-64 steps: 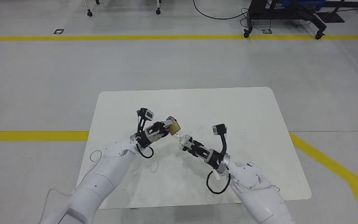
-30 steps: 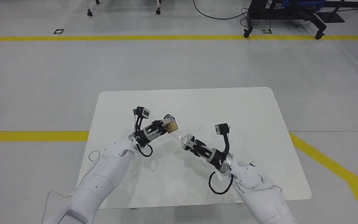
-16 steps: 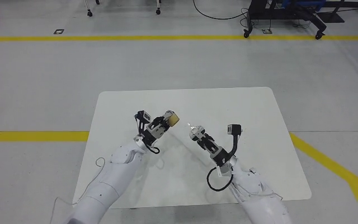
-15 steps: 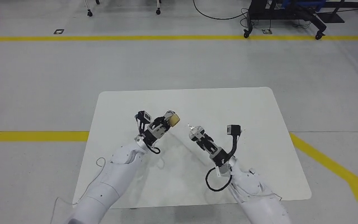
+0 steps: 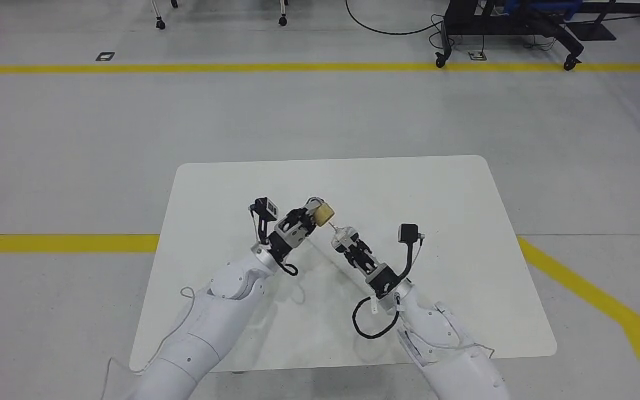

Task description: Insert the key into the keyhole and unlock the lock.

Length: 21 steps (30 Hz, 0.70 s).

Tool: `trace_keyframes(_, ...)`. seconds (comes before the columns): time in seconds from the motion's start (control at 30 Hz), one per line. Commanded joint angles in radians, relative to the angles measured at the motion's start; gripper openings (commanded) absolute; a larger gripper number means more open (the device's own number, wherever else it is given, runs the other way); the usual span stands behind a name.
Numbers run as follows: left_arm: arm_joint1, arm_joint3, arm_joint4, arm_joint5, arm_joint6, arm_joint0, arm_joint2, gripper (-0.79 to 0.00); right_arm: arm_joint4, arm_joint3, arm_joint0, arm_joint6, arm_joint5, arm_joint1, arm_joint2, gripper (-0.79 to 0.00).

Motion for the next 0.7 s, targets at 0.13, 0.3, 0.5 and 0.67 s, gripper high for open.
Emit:
trace_keyframes(0.13,-0.004,0.008,0.006,0.006,-0.012,0.005,-0.013,-0.785,-0.005,0.001,-0.002,0.005,-0.007,-0.004,0.005,-0.785)
trace_keyframes(0.3,-0.007,0.010,0.019,0.003,-0.012,0.008,-0.024,-0.785,-0.009,-0.001,-0.005,0.012,-0.007,-0.007,0.008,-0.785)
trace_keyframes(0.5,-0.011,0.010,0.044,-0.001,-0.018,0.014,-0.032,-0.785,-0.016,-0.003,-0.009,0.021,-0.009,-0.011,0.008,-0.785)
trace_keyframes(0.67,-0.014,0.010,0.060,-0.003,-0.023,0.016,-0.039,-0.785,-0.022,0.005,-0.004,0.024,-0.002,-0.015,0.004,-0.785)
